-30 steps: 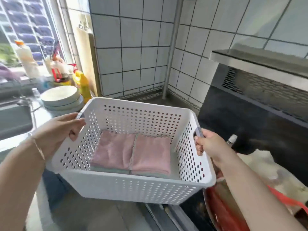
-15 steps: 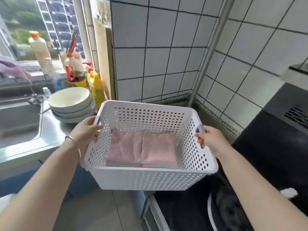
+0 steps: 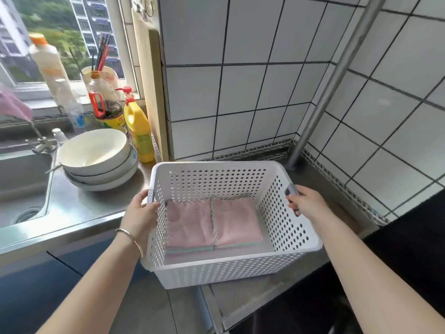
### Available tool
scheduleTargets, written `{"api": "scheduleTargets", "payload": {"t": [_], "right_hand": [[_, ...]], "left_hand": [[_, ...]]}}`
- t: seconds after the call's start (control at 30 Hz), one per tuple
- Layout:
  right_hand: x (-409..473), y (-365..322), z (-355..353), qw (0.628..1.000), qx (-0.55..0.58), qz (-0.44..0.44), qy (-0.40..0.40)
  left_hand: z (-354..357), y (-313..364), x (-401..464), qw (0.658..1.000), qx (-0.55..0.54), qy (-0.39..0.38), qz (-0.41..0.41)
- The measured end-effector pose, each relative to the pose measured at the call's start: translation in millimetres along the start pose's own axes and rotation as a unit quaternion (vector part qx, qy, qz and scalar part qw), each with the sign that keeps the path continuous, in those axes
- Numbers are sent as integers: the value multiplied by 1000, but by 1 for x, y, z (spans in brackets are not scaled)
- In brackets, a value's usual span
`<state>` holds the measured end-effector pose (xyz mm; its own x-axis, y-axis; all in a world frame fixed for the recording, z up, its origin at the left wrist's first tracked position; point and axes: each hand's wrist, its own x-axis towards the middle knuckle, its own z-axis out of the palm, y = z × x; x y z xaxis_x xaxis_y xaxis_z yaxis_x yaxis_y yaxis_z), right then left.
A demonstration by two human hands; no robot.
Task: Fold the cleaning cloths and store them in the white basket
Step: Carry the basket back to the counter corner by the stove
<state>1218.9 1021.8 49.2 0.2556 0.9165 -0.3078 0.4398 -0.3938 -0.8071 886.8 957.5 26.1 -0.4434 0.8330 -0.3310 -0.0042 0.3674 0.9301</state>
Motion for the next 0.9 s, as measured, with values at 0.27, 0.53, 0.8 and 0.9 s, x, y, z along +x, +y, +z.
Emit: {"api": "scheduleTargets", "payload": {"t": [0.27, 0.53, 0.8, 0.9], "right_hand": [[7, 12, -3, 988, -137, -53, 39], [-28, 45, -7, 921, -329, -141, 153], [-52, 67, 7, 912, -350, -194, 94], [-44, 68, -2, 911, -358, -187, 79]], "left_hand": [[17, -6, 0, 996, -84, 13, -15], [66, -15, -6, 987, -153, 32, -34], [128, -14, -22, 985, -146, 82, -43], [142, -11, -24, 988, -129, 73, -37]]}}
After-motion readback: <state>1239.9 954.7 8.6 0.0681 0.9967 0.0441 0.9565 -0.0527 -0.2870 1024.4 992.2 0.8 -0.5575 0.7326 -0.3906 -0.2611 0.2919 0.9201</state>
